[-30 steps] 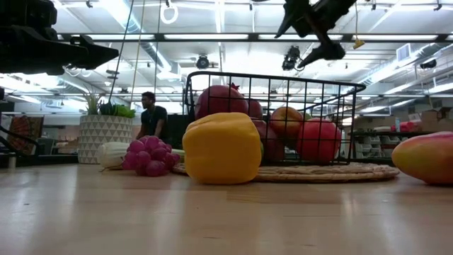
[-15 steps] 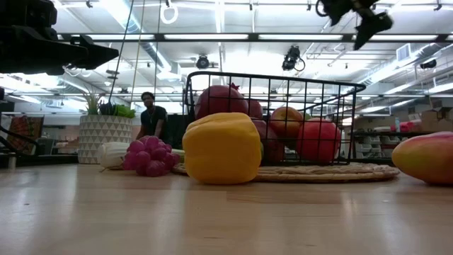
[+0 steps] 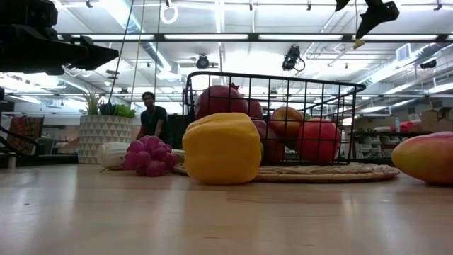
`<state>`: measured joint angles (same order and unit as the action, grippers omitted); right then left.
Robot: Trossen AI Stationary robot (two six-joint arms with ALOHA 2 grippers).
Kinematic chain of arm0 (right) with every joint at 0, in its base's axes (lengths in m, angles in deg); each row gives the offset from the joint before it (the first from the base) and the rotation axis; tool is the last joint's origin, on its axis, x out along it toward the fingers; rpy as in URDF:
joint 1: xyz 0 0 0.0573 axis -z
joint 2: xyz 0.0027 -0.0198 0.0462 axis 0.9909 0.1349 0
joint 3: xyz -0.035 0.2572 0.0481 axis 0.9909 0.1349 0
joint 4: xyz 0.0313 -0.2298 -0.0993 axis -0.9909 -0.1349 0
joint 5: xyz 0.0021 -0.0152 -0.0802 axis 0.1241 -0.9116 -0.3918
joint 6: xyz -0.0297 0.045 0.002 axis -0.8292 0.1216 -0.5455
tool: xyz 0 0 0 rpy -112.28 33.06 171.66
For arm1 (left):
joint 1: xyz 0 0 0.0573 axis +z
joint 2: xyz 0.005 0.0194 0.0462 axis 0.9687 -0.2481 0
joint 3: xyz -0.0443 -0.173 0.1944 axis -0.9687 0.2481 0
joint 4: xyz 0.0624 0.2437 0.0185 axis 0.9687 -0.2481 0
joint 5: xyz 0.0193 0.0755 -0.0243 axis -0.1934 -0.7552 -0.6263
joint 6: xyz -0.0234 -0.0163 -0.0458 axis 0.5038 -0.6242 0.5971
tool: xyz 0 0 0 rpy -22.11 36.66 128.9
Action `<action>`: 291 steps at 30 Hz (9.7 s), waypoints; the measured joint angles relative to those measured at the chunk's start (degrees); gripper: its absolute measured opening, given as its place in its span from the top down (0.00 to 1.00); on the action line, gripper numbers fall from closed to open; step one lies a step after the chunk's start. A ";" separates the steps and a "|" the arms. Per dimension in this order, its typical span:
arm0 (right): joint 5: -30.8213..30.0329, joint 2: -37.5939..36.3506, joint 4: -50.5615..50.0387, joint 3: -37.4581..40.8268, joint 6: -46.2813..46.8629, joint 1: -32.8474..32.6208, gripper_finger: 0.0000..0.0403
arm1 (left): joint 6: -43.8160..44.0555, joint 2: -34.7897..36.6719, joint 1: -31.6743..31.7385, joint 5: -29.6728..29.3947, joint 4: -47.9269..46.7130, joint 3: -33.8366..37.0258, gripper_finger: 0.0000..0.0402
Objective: Build produce basket
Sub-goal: Put the red mango into the black wire basket
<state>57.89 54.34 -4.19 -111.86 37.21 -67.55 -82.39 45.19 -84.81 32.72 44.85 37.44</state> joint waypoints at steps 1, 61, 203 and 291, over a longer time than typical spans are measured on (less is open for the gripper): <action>0.06 0.00 0.00 0.00 -0.23 -0.22 0.01 | -0.03 0.00 0.00 0.00 0.00 0.01 0.00; 0.18 0.00 -1.75 0.05 -0.79 -3.02 0.01 | -0.04 0.00 0.00 -0.02 0.00 0.00 0.00; -8.61 0.79 45.60 58.31 -9.55 -44.35 0.14 | -0.04 0.02 0.00 -0.01 0.02 0.00 0.00; -6.17 0.79 42.97 58.29 -7.83 -44.31 0.63 | -0.04 0.02 -0.01 -0.02 0.00 0.02 0.00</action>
<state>51.71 55.13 38.78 -53.56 29.39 -111.85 -82.43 45.21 -84.82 32.70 44.84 37.46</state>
